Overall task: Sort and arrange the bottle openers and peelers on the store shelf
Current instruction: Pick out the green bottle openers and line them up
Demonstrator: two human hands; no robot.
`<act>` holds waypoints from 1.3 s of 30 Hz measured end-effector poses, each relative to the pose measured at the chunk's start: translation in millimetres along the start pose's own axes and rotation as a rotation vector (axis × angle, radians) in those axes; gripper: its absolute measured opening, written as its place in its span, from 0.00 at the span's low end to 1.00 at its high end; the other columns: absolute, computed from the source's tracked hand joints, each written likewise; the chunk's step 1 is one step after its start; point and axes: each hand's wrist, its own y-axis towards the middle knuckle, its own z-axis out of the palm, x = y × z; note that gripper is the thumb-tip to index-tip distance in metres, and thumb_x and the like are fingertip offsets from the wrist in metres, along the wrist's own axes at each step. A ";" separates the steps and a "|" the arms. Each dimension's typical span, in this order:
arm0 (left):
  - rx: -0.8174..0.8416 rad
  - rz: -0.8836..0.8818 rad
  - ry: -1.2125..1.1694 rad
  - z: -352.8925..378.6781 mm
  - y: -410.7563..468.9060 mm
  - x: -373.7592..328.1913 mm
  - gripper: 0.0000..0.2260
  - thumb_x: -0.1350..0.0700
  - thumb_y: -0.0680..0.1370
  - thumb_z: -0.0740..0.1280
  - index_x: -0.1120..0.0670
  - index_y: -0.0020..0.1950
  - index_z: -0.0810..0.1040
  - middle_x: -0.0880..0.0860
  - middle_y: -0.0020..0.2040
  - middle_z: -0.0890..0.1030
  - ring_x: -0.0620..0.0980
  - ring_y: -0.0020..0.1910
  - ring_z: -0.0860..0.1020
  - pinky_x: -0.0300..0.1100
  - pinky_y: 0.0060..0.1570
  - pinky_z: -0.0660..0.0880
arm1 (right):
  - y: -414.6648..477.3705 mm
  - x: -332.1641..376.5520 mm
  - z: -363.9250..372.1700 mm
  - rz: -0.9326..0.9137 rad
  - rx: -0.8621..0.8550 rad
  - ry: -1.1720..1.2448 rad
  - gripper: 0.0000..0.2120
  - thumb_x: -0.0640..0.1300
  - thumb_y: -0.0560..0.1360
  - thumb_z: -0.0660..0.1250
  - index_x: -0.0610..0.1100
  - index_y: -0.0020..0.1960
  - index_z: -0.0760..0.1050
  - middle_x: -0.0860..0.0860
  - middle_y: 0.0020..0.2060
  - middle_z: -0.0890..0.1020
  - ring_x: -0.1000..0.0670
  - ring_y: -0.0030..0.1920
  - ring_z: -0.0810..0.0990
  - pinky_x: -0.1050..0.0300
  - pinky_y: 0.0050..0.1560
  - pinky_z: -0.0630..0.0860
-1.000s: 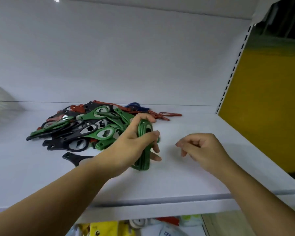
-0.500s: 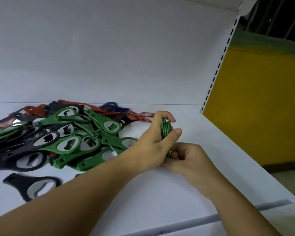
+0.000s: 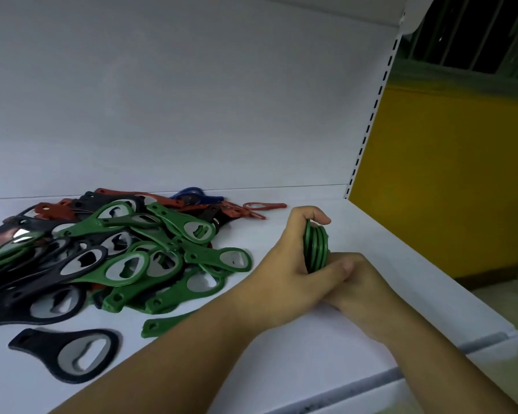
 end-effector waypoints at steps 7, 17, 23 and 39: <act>0.057 -0.007 -0.090 -22.2 0.9 0.5 0.29 0.66 0.72 0.71 0.33 0.60 0.73 0.43 0.58 0.75 0.42 0.55 0.77 0.46 0.57 0.77 | -2.5 0.6 5.7 -0.043 -0.166 -0.088 0.14 0.48 0.64 0.73 0.39 0.45 0.82 0.29 0.45 0.79 0.28 0.49 0.76 0.29 0.50 0.74; -0.032 -0.040 -0.074 -24.1 -0.5 4.4 0.25 0.65 0.67 0.76 0.38 0.54 0.78 0.41 0.46 0.82 0.45 0.50 0.82 0.46 0.50 0.80 | -3.6 5.8 4.9 0.038 -0.044 -0.069 0.04 0.37 0.69 0.73 0.40 0.36 0.82 0.35 0.36 0.80 0.50 0.39 0.78 0.59 0.44 0.76; -0.067 0.016 -0.154 -15.7 -3.2 -1.1 0.31 0.69 0.66 0.75 0.37 0.58 0.75 0.39 0.53 0.79 0.44 0.52 0.81 0.41 0.51 0.80 | -7.1 11.4 -1.3 0.043 -0.001 0.038 0.10 0.28 0.72 0.67 0.42 0.40 0.81 0.53 0.30 0.83 0.61 0.33 0.80 0.72 0.33 0.72; 0.021 -0.020 -0.053 -19.7 -3.1 2.7 0.32 0.65 0.68 0.75 0.33 0.60 0.72 0.47 0.48 0.81 0.44 0.51 0.80 0.39 0.49 0.80 | -6.3 6.8 3.7 0.040 -0.054 -0.141 0.07 0.39 0.68 0.75 0.36 0.37 0.80 0.32 0.43 0.81 0.35 0.47 0.81 0.36 0.56 0.75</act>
